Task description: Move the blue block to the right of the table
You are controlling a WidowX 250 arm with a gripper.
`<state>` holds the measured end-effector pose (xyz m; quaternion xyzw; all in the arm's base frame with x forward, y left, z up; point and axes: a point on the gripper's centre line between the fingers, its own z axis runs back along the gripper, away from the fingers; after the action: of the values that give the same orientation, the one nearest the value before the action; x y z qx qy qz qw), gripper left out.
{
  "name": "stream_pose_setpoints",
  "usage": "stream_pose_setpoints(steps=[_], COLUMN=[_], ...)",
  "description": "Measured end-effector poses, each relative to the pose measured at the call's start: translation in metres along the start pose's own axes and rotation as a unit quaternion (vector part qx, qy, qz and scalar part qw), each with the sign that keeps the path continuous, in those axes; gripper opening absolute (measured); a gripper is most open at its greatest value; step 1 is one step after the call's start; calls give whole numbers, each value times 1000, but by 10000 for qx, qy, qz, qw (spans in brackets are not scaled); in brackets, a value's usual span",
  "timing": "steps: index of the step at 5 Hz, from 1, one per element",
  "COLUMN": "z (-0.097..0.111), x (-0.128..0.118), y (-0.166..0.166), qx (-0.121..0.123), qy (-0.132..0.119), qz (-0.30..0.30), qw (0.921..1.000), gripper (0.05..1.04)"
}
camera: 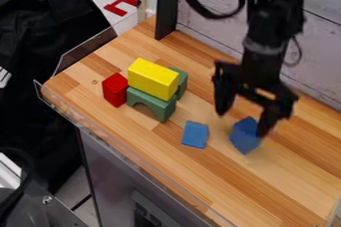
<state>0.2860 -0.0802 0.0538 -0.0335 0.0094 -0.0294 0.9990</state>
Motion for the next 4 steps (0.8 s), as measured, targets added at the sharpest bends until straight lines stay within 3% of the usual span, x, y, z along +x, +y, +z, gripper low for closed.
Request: stream_pose_setpoints(steps=[1,2,3,4], z=[37,69,75,70], x=[1,0,9,13], y=[3,8,25,47], qx=[154,224,311,444], qy=[-494,-764,-828,-598], qz=[-23,-1,152,329], qw=[9987,9968,9960,9967], gripper=[995,995,995,995])
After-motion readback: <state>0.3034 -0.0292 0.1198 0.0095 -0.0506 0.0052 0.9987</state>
